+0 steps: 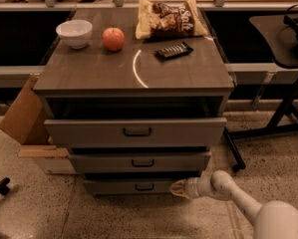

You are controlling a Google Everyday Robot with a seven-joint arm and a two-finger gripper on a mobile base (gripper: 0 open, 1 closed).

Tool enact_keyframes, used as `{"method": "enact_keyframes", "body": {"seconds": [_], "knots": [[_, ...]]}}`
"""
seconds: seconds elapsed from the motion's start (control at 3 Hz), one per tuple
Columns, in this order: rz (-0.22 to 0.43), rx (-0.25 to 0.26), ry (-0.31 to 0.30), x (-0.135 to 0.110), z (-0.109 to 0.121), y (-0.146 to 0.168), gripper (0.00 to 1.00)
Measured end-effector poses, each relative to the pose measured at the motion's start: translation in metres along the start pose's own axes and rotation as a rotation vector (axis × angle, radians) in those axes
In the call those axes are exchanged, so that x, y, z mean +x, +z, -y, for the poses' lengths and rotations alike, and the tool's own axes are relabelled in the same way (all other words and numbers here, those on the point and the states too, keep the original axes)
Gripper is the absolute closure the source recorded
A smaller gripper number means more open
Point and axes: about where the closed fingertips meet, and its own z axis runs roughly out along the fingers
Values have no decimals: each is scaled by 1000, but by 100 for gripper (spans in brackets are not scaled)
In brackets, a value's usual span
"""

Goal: Close bottom drawer

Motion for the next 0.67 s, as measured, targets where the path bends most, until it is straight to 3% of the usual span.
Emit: {"method": "enact_keyframes", "body": {"seconds": [0.67], "knots": [[149,-129,-141,-66,-58,-60,100]]}}
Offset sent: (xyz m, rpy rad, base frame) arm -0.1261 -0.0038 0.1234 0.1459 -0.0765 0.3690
